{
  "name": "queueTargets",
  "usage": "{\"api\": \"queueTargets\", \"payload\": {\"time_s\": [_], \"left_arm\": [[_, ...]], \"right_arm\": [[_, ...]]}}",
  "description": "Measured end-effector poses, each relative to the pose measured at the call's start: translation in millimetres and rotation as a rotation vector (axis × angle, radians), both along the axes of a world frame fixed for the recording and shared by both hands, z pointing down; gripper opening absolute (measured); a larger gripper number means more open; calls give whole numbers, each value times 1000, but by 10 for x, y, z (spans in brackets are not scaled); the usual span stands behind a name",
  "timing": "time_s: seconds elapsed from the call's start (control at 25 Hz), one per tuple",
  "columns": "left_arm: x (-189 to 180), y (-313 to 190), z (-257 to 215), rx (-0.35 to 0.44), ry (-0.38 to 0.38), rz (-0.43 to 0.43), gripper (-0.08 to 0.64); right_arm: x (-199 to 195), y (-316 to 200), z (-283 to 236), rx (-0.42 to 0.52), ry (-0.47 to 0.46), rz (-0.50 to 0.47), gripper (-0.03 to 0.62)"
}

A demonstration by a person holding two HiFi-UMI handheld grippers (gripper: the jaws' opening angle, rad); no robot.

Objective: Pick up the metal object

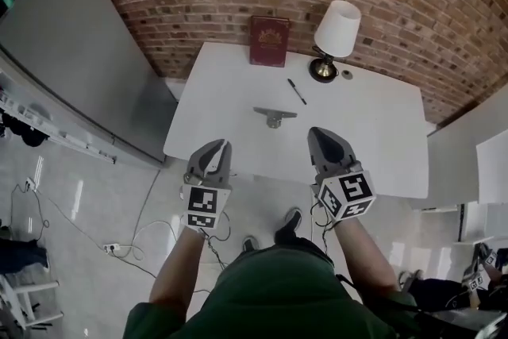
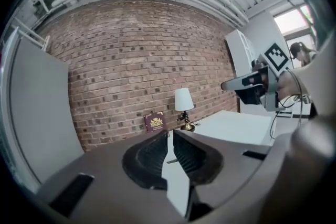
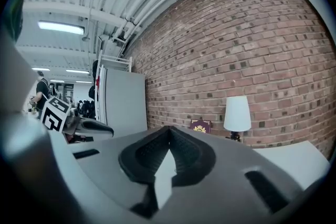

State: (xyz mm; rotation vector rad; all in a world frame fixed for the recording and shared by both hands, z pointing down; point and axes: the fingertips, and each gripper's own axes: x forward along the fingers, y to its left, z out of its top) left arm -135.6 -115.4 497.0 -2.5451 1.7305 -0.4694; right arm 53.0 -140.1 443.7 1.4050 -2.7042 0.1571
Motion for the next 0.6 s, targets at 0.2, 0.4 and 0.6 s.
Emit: {"api": "queueTargets", "payload": {"time_s": [0.2, 0.4, 0.6], "left_arm": [[397, -373, 273, -45, -109, 35, 32], [807, -625, 780, -148, -354, 149, 49], [1032, -861, 1173, -203, -504, 204, 106]], "right_arm": [[152, -349, 232, -60, -41, -59, 3], [397, -659, 430, -114, -78, -88, 3], [698, -826, 528, -129, -101, -78, 3]]}}
